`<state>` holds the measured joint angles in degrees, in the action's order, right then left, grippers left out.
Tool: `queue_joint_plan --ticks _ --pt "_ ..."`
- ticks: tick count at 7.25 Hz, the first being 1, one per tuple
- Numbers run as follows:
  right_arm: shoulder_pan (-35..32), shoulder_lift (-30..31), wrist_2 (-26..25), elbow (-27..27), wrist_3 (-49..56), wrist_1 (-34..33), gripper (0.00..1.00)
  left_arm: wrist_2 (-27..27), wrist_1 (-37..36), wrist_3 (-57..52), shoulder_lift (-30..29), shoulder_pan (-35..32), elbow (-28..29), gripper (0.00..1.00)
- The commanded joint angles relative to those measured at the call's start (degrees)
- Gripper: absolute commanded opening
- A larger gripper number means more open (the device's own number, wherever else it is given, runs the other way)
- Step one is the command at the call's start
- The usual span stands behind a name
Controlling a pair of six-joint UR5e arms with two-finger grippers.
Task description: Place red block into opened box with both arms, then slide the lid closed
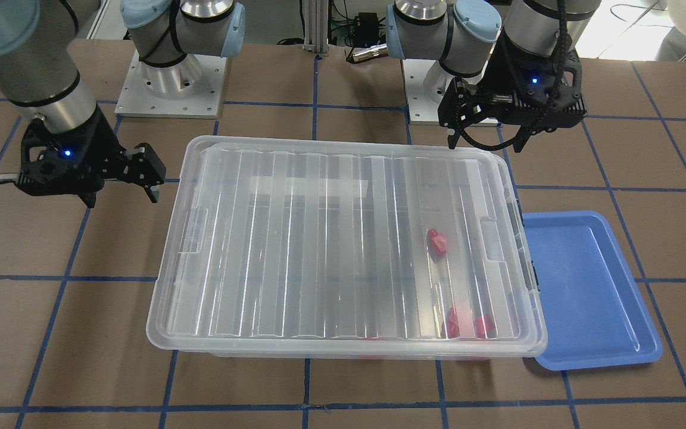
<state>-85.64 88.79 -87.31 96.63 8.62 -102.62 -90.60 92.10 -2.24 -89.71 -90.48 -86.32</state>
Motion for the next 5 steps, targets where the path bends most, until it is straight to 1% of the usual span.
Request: queue_joint_plan --ticks 1,2,3,4,5 --pt "-7.7 1.1 -0.3 -12.9 -11.3 13.7 1.0 0.0 0.4 -0.1 0.5 -0.2 0.0 1.0" --pt "-9.5 0.5 -0.3 -14.2 -13.0 17.5 1.0 0.2 -0.1 0.0 -0.3 0.0 0.2 1.0" --pt "-9.0 1.0 -0.8 -11.4 -12.3 17.2 1.0 0.0 0.4 0.0 0.5 -0.3 -0.3 1.0" --pt "-9.6 2.8 -0.4 -9.5 -12.9 16.5 1.0 0.0 -0.2 0.0 0.2 -0.1 -0.3 1.0" --pt "-9.6 3.1 -0.7 -9.0 -13.3 14.2 1.0 0.0 -0.1 0.0 0.5 -0.1 -0.4 1.0"
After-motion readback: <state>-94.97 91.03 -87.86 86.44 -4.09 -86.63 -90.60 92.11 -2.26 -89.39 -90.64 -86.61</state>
